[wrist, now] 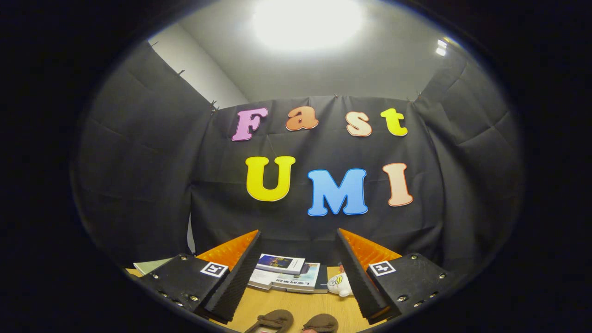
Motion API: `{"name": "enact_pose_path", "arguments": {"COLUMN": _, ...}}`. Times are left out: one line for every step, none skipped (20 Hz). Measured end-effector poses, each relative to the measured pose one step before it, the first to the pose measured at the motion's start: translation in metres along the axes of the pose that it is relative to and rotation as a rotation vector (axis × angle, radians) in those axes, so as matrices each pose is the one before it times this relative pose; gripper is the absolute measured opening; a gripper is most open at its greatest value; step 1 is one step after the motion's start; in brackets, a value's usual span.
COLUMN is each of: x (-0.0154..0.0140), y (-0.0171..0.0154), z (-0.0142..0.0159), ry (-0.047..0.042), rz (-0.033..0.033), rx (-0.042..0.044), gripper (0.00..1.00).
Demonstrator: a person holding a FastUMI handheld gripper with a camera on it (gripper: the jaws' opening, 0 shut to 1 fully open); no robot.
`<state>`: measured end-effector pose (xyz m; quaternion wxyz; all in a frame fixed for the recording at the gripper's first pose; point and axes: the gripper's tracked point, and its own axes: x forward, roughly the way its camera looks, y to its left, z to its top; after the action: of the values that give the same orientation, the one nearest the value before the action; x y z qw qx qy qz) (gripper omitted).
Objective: Open the storage box then place both shoes into the box .Put the left shoe in first, then the right shoe, with the right side of both shoes facing outward in a uniform manner.
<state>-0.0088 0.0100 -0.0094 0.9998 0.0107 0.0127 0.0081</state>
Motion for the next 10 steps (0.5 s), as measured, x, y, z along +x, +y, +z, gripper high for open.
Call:
{"name": "enact_pose_path", "arguments": {"x": -0.00055, "y": 0.00088, "z": -0.00126, "ry": 0.00263, "rz": 0.00297, "rx": 0.01426, "gripper": 0.95}}
{"name": "enact_pose_path", "arguments": {"x": -0.00075, "y": 0.00166, "z": -0.00103, "ry": 0.00313, "rz": 0.00378, "rx": 0.01557, "gripper": 0.95}}
{"name": "enact_pose_path", "arguments": {"x": -0.00024, "y": 0.00149, "z": -0.00326, "ry": 0.00437, "rz": 0.00315, "rx": 0.01589, "gripper": 0.95}}
{"name": "enact_pose_path", "arguments": {"x": -0.00025, "y": 0.0026, "z": -0.0023, "ry": 0.00655, "rz": 0.00566, "rx": 0.01715, "gripper": 0.95}}
{"name": "enact_pose_path", "arguments": {"x": -0.00025, "y": 0.00326, "z": -0.004, "ry": 0.01009, "rz": 0.00774, "rx": 0.01975, "gripper": 0.96}}
{"name": "enact_pose_path", "arguments": {"x": 0.00114, "y": 0.00385, "z": -0.0045, "ry": 0.01465, "rz": 0.01007, "rx": 0.02244, "gripper": 0.96}}
{"name": "enact_pose_path", "arguments": {"x": -0.00054, "y": 0.00642, "z": -0.00597, "ry": 0.01679, "rz": 0.01436, "rx": 0.02521, "gripper": 0.96}}
{"name": "enact_pose_path", "arguments": {"x": 0.00104, "y": 0.00426, "z": -0.00658, "ry": 0.02027, "rz": 0.01208, "rx": 0.02847, "gripper": 0.96}}
{"name": "enact_pose_path", "arguments": {"x": 0.00133, "y": 0.0049, "z": -0.0063, "ry": 0.02174, "rz": 0.01521, "rx": 0.03088, "gripper": 0.96}}
{"name": "enact_pose_path", "arguments": {"x": 0.00114, "y": 0.00506, "z": -0.00575, "ry": 0.02023, "rz": 0.01185, "rx": 0.03025, "gripper": 0.96}}
